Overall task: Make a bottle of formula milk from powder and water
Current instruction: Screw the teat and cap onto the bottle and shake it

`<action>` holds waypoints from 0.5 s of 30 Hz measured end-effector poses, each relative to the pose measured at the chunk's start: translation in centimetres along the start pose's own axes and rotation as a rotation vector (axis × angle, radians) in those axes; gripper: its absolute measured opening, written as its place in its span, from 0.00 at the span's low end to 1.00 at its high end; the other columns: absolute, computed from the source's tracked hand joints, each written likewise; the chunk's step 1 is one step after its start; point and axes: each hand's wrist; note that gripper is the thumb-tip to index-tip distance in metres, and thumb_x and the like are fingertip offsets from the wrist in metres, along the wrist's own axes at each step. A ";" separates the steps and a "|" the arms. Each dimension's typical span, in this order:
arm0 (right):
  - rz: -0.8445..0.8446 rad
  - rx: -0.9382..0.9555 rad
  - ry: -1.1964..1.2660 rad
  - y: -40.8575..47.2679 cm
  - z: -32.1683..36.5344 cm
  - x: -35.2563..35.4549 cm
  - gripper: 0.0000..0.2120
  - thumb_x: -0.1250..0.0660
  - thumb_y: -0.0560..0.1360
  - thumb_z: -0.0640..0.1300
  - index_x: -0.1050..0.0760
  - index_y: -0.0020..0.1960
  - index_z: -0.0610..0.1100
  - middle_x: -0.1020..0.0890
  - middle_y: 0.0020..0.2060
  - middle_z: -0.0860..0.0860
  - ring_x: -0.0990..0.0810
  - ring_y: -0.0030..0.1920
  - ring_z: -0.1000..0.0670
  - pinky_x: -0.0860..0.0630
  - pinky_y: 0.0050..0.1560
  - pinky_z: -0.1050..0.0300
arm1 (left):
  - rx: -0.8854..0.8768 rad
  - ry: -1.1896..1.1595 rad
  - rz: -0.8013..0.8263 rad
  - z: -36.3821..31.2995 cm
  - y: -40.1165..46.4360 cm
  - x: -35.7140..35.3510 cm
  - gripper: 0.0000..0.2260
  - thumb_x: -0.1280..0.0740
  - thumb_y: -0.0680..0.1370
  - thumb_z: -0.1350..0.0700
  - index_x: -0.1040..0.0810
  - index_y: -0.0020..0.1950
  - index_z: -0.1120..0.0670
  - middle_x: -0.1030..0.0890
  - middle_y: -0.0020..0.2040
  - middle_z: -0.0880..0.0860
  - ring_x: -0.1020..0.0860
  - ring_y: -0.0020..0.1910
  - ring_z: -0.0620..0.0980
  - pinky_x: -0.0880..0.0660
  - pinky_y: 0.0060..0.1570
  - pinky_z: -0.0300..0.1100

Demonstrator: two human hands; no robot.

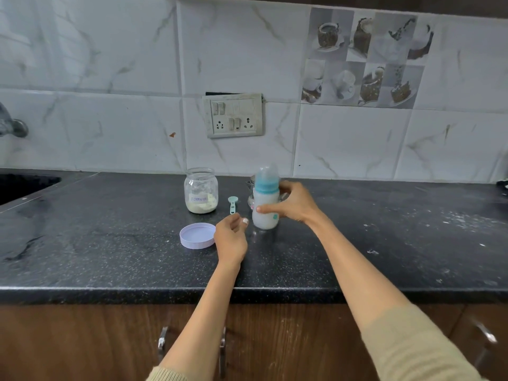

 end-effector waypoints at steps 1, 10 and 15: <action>-0.044 -0.017 0.045 -0.1 0.2 0.0 0.26 0.18 0.59 0.48 0.22 0.55 0.48 0.19 0.48 0.56 0.20 0.53 0.50 0.19 0.51 0.47 | -0.004 -0.001 0.002 0.1 0.0 0.0 0.17 0.36 0.79 0.60 0.29 0.67 0.64 0.23 0.63 0.59 0.25 0.62 0.52 0.32 0.56 0.38; 0.040 -0.038 0.005 0.2 0.6 -0.1 0.29 0.18 0.59 0.45 0.21 0.58 0.46 0.19 0.51 0.54 0.20 0.52 0.52 0.18 0.47 0.50 | -0.004 -0.005 0.000 0.0 0.0 0.0 0.17 0.36 0.79 0.60 0.29 0.66 0.64 0.23 0.63 0.59 0.25 0.60 0.51 0.32 0.56 0.38; 0.026 -0.084 0.053 0.2 0.9 0.4 0.28 0.18 0.59 0.43 0.22 0.58 0.45 0.19 0.48 0.53 0.19 0.50 0.51 0.17 0.45 0.48 | -0.008 0.003 0.004 0.1 0.1 0.0 0.17 0.35 0.78 0.60 0.28 0.66 0.64 0.23 0.63 0.59 0.25 0.58 0.50 0.32 0.56 0.38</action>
Point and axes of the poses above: each hand's wrist, its own y-axis towards the middle knuckle, its own x-axis out of the back of the hand, z = x × y
